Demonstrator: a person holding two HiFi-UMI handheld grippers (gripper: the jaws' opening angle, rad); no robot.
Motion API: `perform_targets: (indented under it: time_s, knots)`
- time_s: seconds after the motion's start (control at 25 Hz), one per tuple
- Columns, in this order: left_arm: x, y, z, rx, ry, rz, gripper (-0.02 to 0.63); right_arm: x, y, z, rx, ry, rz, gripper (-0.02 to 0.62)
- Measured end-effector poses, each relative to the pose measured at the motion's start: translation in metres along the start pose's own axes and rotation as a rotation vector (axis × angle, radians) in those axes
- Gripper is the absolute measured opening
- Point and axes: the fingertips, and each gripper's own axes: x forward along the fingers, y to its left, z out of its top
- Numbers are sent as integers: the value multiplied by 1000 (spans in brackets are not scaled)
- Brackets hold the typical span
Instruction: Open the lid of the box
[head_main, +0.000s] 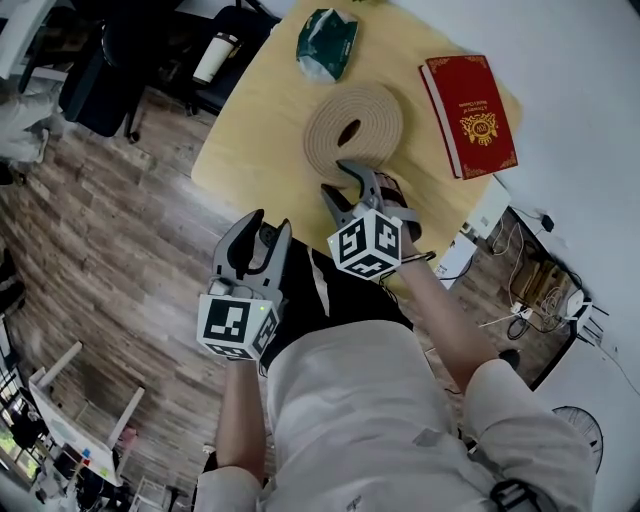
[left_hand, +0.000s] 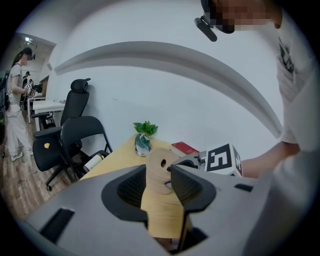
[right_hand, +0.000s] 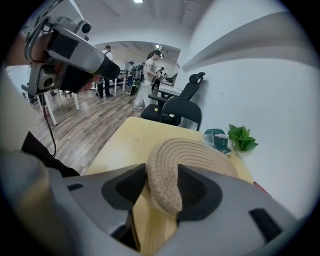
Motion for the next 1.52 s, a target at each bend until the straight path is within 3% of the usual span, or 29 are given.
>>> perform_targets:
  time_s: [0.84, 1.52]
  knots:
    - [-19, 7, 8, 6, -17, 30, 138, -1, 3, 3, -1, 10, -9, 167]
    - [-30, -2, 16, 34, -28, 9, 138, -14, -2, 15, 35, -5, -13, 130]
